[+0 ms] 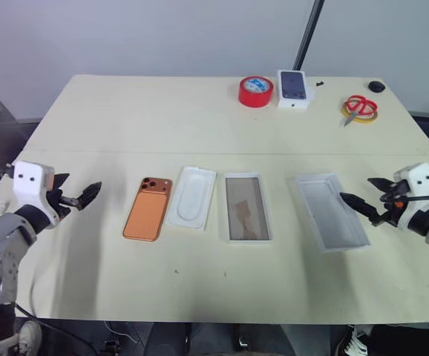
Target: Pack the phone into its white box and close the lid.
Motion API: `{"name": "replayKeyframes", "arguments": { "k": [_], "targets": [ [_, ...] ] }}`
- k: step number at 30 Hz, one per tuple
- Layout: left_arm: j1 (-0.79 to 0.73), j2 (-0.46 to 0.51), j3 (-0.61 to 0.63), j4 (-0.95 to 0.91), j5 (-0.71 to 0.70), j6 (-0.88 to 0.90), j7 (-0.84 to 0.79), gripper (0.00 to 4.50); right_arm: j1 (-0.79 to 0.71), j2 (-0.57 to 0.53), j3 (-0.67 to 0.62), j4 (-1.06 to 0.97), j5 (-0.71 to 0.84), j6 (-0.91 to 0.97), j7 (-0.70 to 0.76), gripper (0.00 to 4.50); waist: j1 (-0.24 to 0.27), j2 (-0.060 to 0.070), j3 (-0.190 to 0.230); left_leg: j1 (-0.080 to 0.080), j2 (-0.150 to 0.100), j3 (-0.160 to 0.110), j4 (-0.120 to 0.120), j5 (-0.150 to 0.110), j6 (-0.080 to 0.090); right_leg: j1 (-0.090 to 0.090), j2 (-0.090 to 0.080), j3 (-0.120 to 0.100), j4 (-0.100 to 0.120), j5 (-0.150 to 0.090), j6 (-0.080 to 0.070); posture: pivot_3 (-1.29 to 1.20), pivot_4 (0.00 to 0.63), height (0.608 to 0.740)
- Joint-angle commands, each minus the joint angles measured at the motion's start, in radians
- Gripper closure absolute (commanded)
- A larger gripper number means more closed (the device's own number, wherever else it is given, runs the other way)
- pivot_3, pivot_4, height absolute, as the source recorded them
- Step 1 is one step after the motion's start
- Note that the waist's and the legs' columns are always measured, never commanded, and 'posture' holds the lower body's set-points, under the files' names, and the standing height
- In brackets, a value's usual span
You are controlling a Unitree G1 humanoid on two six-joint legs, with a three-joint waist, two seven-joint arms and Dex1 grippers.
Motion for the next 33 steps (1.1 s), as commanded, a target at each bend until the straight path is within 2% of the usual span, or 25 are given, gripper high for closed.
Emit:
{"name": "replayKeyframes", "arguments": {
  "k": [1,11,17,21,26,33],
  "targets": [
    [-0.011,0.010,0.012,-0.009,-0.004,-0.015,-0.006,0.07,-0.017,-0.014,-0.019,-0.037,0.009,-0.016,-0.002,0.00,0.000,0.000,0.000,0.000,0.000,0.000,0.000,0.000,0.000,0.000,0.000,0.000,0.000,0.000,0.000,0.00,0.150,0.732],
    [0.023,-0.007,0.021,-0.067,-0.018,0.010,0.008,0.07,-0.087,0.005,0.046,-0.093,0.025,0.017,-0.005,0.00,-0.001,0.000,0.000,0.000,0.000,0.000,0.000,0.000,0.000,0.000,0.000,0.000,0.000,0.000,0.000,0.00,0.150,0.732],
    [0.031,-0.080,-0.025,-0.231,-0.084,0.097,0.060,0.07,-0.145,0.032,0.147,-0.175,0.048,0.064,0.011,0.00,0.001,0.000,0.000,0.000,0.000,0.000,0.000,0.000,0.000,0.000,-0.001,0.000,0.000,0.000,0.000,0.00,0.150,0.732],
    [0.000,-0.147,-0.103,-0.347,-0.177,0.223,0.106,0.07,-0.159,0.043,0.227,-0.290,0.071,0.103,0.034,0.00,0.002,0.000,0.000,0.000,0.000,-0.001,0.001,0.000,0.000,0.000,-0.001,0.000,0.000,0.000,0.000,0.00,0.150,0.732],
    [-0.064,-0.187,-0.200,-0.431,-0.265,0.438,0.204,0.07,-0.163,0.047,0.303,-0.367,0.062,0.102,0.052,0.00,0.001,0.000,0.000,-0.001,0.000,-0.001,0.001,0.000,0.000,0.000,0.000,0.000,0.001,0.000,0.000,0.00,0.150,0.732],
    [-0.224,-0.341,-0.173,-0.375,-0.371,0.803,0.428,0.07,-0.175,0.079,0.346,-0.362,0.049,0.101,0.034,0.00,0.001,0.000,0.000,0.000,-0.001,-0.002,0.002,0.000,0.000,0.000,0.001,-0.001,0.002,0.000,0.000,0.00,0.150,0.732]
  ]
}}
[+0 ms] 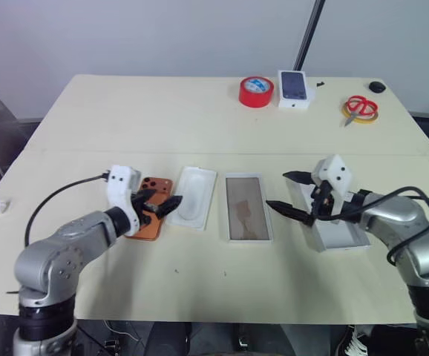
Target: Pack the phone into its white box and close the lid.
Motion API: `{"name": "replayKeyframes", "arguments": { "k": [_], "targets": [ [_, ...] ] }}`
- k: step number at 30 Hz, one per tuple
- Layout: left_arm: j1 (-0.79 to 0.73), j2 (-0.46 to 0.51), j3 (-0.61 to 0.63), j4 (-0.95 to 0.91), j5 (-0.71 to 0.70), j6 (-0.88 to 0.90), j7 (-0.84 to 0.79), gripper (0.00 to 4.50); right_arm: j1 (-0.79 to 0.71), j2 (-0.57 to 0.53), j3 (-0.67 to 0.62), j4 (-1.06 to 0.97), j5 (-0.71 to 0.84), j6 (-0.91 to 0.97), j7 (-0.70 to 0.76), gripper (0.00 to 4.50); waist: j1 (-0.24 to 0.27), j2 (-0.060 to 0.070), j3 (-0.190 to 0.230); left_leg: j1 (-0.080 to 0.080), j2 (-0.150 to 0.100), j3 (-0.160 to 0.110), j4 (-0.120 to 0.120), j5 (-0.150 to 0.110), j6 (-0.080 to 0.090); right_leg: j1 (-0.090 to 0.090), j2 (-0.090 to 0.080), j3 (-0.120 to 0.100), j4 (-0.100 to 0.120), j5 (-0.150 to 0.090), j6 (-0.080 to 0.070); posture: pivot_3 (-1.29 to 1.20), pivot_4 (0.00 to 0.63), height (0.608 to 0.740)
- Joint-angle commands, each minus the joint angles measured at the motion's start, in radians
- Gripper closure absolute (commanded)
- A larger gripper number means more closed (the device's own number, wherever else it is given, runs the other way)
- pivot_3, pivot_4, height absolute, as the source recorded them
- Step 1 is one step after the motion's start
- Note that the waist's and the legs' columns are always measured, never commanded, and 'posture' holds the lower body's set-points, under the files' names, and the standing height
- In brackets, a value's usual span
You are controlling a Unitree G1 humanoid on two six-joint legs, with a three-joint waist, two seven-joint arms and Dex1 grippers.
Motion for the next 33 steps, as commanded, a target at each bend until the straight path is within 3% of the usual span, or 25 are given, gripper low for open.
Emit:
{"name": "replayKeyframes", "arguments": {
  "k": [1,9,19,33],
  "targets": [
    [-0.065,-0.071,0.037,-0.002,-0.043,0.120,0.093,0.07,-0.012,0.000,-0.011,-0.026,0.004,-0.016,0.003,0.00,0.000,0.000,0.000,0.000,0.000,0.000,0.000,0.000,0.000,0.000,0.000,0.000,0.000,0.000,0.000,0.00,0.150,0.732],
    [-0.183,-0.210,0.064,0.097,0.009,0.253,0.209,0.07,0.030,-0.014,-0.026,-0.083,0.015,0.008,0.005,0.00,0.001,0.000,0.000,0.000,-0.001,0.000,0.001,0.000,0.000,0.000,0.000,0.000,0.000,0.000,0.000,0.00,0.150,0.732],
    [-0.269,-0.267,0.084,0.211,0.075,0.248,0.228,0.07,0.076,-0.057,0.002,-0.186,0.030,0.041,0.040,0.00,0.001,0.000,0.000,0.000,-0.002,-0.001,0.001,0.000,-0.001,0.000,0.000,0.000,0.000,0.000,0.000,0.00,0.150,0.732],
    [-0.298,-0.306,0.185,0.163,0.068,0.297,0.206,0.07,0.072,-0.039,0.057,-0.170,0.001,0.014,0.042,0.00,0.000,-0.001,0.000,0.000,-0.003,-0.001,0.001,0.001,-0.001,0.000,0.000,0.000,0.000,0.000,0.000,0.00,0.150,0.732]
  ]
}}
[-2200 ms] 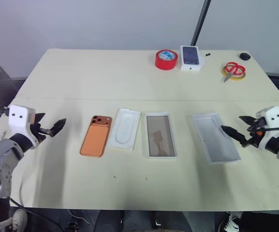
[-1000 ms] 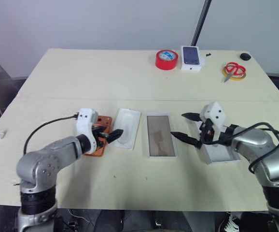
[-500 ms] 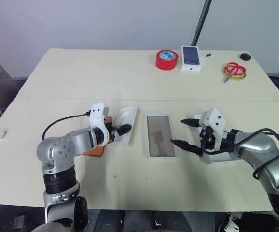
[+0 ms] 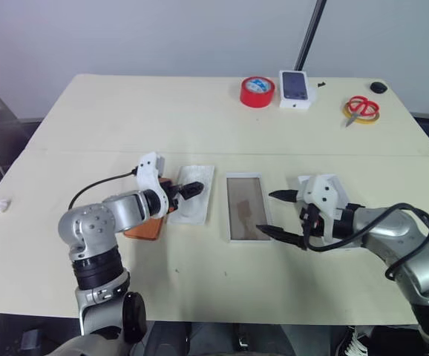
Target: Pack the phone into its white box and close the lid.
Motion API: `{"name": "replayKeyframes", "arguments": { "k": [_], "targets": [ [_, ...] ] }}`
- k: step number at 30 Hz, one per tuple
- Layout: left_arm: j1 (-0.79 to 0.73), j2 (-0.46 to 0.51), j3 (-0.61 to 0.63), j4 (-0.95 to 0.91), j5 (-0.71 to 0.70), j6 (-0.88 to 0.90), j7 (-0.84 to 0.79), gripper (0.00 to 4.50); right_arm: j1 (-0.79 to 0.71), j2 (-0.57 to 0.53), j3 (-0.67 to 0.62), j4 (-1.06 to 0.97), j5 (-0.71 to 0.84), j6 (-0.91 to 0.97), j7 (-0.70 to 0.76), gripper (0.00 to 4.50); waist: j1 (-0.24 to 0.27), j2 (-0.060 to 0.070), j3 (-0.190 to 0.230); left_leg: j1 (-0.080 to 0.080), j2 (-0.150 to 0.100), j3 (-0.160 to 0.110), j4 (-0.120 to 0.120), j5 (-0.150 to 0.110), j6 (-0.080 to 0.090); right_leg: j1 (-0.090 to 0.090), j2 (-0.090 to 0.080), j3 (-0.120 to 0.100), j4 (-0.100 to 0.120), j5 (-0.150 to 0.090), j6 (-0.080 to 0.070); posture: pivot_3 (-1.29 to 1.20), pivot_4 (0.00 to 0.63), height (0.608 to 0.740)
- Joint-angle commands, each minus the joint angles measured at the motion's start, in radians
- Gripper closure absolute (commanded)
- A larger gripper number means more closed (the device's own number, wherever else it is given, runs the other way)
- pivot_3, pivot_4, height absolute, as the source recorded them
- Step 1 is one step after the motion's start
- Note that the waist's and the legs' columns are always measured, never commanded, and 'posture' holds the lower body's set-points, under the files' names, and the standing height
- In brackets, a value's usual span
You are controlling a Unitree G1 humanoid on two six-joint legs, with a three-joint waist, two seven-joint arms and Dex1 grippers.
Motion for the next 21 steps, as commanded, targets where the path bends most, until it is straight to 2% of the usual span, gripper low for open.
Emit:
{"name": "replayKeyframes", "arguments": {
  "k": [1,15,21],
  "targets": [
    [-0.013,-0.001,0.019,-0.044,0.003,0.016,0.002,0.07,-0.011,0.006,0.005,-0.016,0.003,-0.023,0.007,0.00,0.000,0.000,0.000,0.000,0.000,0.000,0.000,0.000,0.000,0.000,0.000,0.000,0.000,0.000,0.000,0.00,0.150,0.732],
    [-0.019,-0.020,0.021,-0.034,0.051,0.036,-0.002,0.07,-0.024,0.008,0.016,-0.007,0.000,-0.032,0.011,0.00,0.000,0.000,0.000,0.000,0.000,0.000,0.000,0.000,0.000,0.000,0.000,0.000,0.000,0.000,0.000,0.00,0.150,0.732],
    [-0.036,-0.070,0.029,-0.002,0.054,0.069,-0.016,0.07,-0.030,0.008,0.016,-0.008,-0.002,-0.032,0.009,0.00,0.001,0.000,0.000,0.000,0.000,0.000,0.000,0.000,0.000,0.000,0.000,0.000,0.000,0.000,0.000,0.00,0.150,0.732]
  ]
}}
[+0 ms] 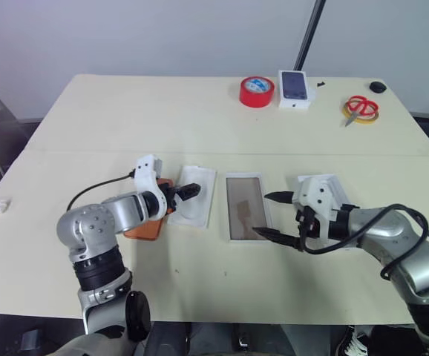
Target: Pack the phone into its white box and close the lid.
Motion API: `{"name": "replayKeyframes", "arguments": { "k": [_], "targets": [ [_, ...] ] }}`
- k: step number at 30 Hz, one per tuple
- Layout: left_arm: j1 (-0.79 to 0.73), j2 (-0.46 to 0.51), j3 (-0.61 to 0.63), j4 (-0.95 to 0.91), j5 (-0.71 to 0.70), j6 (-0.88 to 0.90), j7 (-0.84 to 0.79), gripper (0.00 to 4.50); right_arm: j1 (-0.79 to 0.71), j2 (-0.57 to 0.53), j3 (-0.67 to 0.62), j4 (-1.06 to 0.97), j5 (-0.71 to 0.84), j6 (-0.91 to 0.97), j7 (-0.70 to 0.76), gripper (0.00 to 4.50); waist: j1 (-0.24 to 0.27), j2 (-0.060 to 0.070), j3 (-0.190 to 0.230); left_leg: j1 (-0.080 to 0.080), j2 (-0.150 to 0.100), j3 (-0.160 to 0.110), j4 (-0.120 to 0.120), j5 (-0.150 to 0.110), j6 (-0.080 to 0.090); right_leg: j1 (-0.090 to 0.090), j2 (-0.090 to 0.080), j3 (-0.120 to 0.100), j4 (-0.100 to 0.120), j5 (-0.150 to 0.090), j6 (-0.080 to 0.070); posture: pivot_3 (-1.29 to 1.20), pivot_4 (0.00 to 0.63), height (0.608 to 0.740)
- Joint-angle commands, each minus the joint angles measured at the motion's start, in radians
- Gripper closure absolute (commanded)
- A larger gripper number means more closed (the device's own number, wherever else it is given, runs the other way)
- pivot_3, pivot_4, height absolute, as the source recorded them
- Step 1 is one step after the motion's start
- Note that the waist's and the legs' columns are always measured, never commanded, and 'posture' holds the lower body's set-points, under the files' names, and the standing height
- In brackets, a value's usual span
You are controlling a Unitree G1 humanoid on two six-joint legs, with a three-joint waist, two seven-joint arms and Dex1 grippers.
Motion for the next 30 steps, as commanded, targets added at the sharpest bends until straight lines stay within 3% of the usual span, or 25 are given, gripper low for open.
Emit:
{"name": "replayKeyframes", "arguments": {
  "k": [1,3,6,13,19,23,26,30],
  "targets": [
    [-0.029,-0.019,0.013,0.007,0.005,0.016,-0.011,0.07,-0.019,0.001,-0.010,-0.016,0.001,-0.018,0.001,0.00,0.001,0.000,0.000,0.000,0.000,0.000,0.000,0.000,0.000,0.000,0.000,0.000,0.000,0.000,0.000,0.00,0.150,0.732],
    [-0.033,-0.028,0.033,0.028,0.015,0.015,-0.006,0.07,-0.020,-0.003,-0.013,-0.017,0.001,-0.018,0.003,0.00,0.000,0.000,0.000,0.000,0.000,0.000,0.000,0.000,0.000,0.000,0.000,0.000,0.000,0.000,0.000,0.00,0.150,0.732],
    [-0.039,-0.034,0.062,0.045,0.033,0.006,0.003,0.89,-0.022,-0.009,-0.017,-0.023,0.003,-0.015,0.007,0.00,0.000,0.000,0.000,0.000,0.000,0.000,0.000,0.000,0.000,0.000,0.000,0.000,0.000,0.000,0.000,0.00,0.150,0.732],
    [-0.037,-0.032,0.076,0.055,0.057,-0.001,-0.004,4.34,-0.036,-0.053,0.007,-0.070,0.024,0.010,0.066,0.00,0.000,0.000,0.000,0.000,0.000,0.000,0.000,0.000,0.000,0.000,0.000,0.000,0.000,0.000,0.000,0.00,0.150,0.732],
    [-0.041,-0.053,0.126,0.047,0.055,0.010,-0.011,4.43,-0.034,-0.092,0.097,-0.102,-0.030,0.010,0.097,0.00,-0.001,-0.001,0.000,0.000,0.000,-0.001,0.000,0.000,0.000,0.000,0.000,0.000,0.000,0.000,0.000,0.00,0.150,0.732],
    [-0.058,-0.054,0.187,0.027,0.040,0.023,-0.023,4.43,-0.027,-0.102,0.212,-0.056,-0.152,-0.053,0.097,0.00,-0.001,-0.001,0.000,0.000,0.000,-0.001,0.000,0.000,0.000,0.000,0.000,0.000,0.000,0.000,0.000,0.00,0.150,0.732],
    [-0.072,-0.053,0.230,0.004,0.024,0.034,-0.037,4.50,-0.040,-0.082,0.277,-0.011,-0.225,-0.091,0.083,0.82,-0.001,-0.001,0.001,0.000,0.000,0.000,0.000,0.000,0.000,0.000,0.000,0.000,0.000,0.000,0.000,0.00,0.150,0.732],
    [-0.081,-0.049,0.281,-0.032,-0.005,0.037,-0.047,4.50,-0.065,-0.050,0.326,0.030,-0.298,-0.149,0.072,2.84,-0.001,-0.001,0.001,0.000,0.000,-0.001,0.000,0.001,-0.001,0.000,0.000,0.000,0.000,0.000,0.000,0.00,0.150,0.732]
  ]
}}
